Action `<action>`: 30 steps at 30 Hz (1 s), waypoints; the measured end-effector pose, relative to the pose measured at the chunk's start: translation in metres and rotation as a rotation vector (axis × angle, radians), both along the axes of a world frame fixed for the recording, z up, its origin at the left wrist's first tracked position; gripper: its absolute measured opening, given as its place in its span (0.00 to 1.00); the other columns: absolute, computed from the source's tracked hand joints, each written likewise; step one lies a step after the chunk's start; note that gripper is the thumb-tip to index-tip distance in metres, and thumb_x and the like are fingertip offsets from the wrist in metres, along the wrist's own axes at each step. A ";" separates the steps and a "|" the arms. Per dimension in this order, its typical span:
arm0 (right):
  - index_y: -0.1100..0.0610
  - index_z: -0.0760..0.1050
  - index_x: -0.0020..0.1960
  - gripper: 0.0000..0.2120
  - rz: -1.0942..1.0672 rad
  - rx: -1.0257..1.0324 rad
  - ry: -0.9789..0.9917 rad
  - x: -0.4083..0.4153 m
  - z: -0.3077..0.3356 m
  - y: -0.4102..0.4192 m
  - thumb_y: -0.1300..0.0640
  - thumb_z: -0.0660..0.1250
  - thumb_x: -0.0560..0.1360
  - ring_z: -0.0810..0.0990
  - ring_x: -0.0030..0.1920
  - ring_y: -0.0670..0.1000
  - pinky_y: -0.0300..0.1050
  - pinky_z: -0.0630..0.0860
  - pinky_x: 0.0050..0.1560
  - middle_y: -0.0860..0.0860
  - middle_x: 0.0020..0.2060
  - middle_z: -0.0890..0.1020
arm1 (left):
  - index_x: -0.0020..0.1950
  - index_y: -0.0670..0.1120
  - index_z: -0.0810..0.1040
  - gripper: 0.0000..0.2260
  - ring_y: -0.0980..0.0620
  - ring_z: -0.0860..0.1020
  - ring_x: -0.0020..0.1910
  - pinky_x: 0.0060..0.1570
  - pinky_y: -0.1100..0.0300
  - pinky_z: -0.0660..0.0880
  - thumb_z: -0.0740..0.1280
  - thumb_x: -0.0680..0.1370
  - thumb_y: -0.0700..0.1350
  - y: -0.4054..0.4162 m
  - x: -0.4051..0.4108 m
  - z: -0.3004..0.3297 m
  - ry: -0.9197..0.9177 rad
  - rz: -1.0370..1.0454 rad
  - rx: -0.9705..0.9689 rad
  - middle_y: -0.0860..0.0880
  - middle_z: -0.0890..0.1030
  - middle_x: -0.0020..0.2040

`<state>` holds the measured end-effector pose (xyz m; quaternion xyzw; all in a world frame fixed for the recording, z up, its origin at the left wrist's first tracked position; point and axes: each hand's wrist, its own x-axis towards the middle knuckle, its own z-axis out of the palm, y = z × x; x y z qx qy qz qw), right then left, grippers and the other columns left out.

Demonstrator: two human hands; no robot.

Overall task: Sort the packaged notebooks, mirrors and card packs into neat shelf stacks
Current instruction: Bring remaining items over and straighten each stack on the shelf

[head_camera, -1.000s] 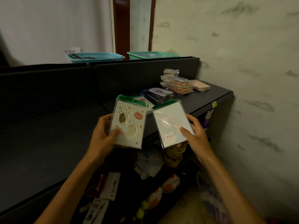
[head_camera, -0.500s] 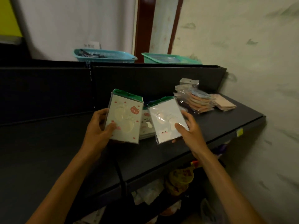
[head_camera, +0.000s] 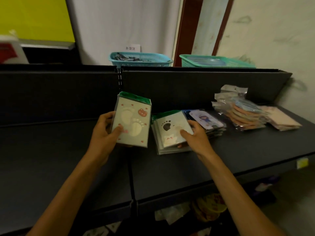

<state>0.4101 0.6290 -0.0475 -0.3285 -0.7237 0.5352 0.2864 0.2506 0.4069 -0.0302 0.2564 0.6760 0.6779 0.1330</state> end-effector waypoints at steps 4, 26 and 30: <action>0.60 0.67 0.65 0.20 0.041 0.208 -0.138 0.005 0.004 0.003 0.59 0.67 0.76 0.79 0.54 0.54 0.47 0.81 0.45 0.56 0.59 0.78 | 0.70 0.49 0.64 0.22 0.52 0.77 0.54 0.39 0.61 0.77 0.63 0.77 0.37 0.004 0.011 0.001 -0.011 0.025 0.001 0.48 0.72 0.64; 0.50 0.66 0.69 0.24 0.358 0.812 -0.427 0.047 0.036 0.070 0.48 0.65 0.76 0.68 0.67 0.52 0.53 0.67 0.68 0.53 0.67 0.71 | 0.70 0.47 0.65 0.22 0.47 0.76 0.58 0.46 0.55 0.78 0.64 0.77 0.38 0.088 0.093 0.001 -0.146 0.131 -0.079 0.45 0.73 0.65; 0.50 0.67 0.69 0.23 0.368 0.821 -0.405 0.047 0.037 0.077 0.48 0.65 0.76 0.67 0.68 0.51 0.51 0.64 0.69 0.52 0.68 0.70 | 0.69 0.48 0.66 0.21 0.52 0.78 0.52 0.42 0.58 0.78 0.65 0.77 0.39 0.100 0.094 0.001 -0.095 0.139 -0.137 0.45 0.74 0.64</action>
